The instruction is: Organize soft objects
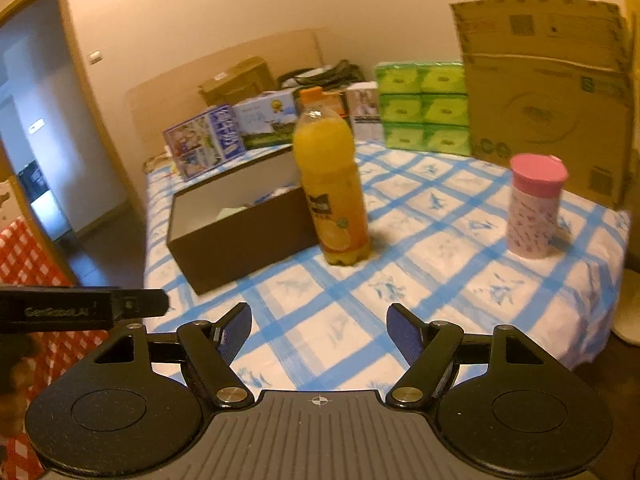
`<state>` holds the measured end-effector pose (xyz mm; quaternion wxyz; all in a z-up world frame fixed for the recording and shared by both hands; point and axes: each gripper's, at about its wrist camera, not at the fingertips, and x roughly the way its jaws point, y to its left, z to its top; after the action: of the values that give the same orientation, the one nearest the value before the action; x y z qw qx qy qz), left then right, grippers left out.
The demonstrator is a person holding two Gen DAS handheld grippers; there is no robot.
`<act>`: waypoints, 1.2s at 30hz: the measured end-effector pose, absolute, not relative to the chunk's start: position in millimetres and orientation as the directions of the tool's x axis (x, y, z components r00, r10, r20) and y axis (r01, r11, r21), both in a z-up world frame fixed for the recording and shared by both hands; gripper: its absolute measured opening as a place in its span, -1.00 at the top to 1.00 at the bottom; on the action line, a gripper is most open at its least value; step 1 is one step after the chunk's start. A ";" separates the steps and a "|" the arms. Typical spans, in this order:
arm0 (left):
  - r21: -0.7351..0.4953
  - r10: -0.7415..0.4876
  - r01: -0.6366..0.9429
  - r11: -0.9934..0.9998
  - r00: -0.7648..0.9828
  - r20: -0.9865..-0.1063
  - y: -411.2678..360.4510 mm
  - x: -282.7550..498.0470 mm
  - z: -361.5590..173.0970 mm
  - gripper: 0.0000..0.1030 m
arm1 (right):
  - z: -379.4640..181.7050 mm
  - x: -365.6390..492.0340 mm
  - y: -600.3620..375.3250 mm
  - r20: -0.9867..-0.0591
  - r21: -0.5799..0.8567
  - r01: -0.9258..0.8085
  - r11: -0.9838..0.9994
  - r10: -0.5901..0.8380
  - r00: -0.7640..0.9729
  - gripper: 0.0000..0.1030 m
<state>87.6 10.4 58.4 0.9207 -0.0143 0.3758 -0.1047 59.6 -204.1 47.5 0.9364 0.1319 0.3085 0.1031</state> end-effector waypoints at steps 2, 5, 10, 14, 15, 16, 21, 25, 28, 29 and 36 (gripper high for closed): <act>-0.106 -0.192 0.164 0.981 0.701 -0.687 8.3 78.6 58.5 -0.27 | 47.2 57.4 -206.9 -0.554 0.313 -0.104 0.944 0.271 0.787 -0.44; -0.103 -0.171 0.139 0.985 0.705 -0.689 5.5 65.6 57.2 -0.27 | 48.2 52.9 -210.1 -0.544 0.301 -0.108 0.948 0.264 0.797 -0.44; -0.090 -0.124 0.086 0.992 0.696 -0.707 3.4 46.1 52.1 -0.27 | 45.1 45.0 -208.6 -0.563 0.232 -0.135 0.963 0.246 0.789 -0.44; -0.089 -0.099 0.050 0.995 0.695 -0.713 5.3 34.1 48.8 -0.27 | 40.5 42.6 -206.0 -0.590 0.213 -0.162 0.964 0.259 0.765 -0.44; -0.089 -0.095 0.044 0.995 0.695 -0.712 5.6 31.7 48.5 -0.27 | 39.4 42.0 -205.3 -0.595 0.210 -0.169 0.963 0.263 0.759 -0.44; -0.090 -0.091 0.039 0.995 0.696 -0.712 5.9 29.4 48.0 -0.27 | 38.8 41.8 -205.1 -0.600 0.207 -0.172 0.963 0.264 0.755 -0.44; -0.089 -0.087 0.032 0.995 0.697 -0.712 7.1 22.1 44.2 -0.27 | 38.2 40.7 -203.8 -0.613 0.202 -0.180 0.963 0.268 0.743 -0.44; -0.084 -0.092 0.046 0.995 0.694 -0.714 10.5 18.9 39.9 -0.27 | 38.6 35.6 -201.1 -0.605 0.212 -0.167 0.963 0.263 0.752 -0.44; -0.077 -0.093 0.055 0.996 0.697 -0.711 13.3 17.4 38.0 -0.27 | 37.2 29.2 -198.9 -0.601 0.220 -0.152 0.964 0.257 0.757 -0.44; -0.079 -0.098 0.060 0.995 0.698 -0.709 14.2 16.5 37.2 -0.27 | 36.5 26.4 -198.2 -0.601 0.220 -0.149 0.964 0.254 0.758 -0.44; -0.085 -0.127 0.095 0.992 0.687 -0.715 11.8 5.6 29.7 -0.27 | 32.4 8.1 -194.2 -0.608 0.209 -0.147 0.967 0.246 0.754 -0.44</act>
<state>5.6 11.8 29.7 0.9183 -0.0205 0.3908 -0.0605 8.1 -194.2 32.4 0.9336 0.0745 0.3342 0.1052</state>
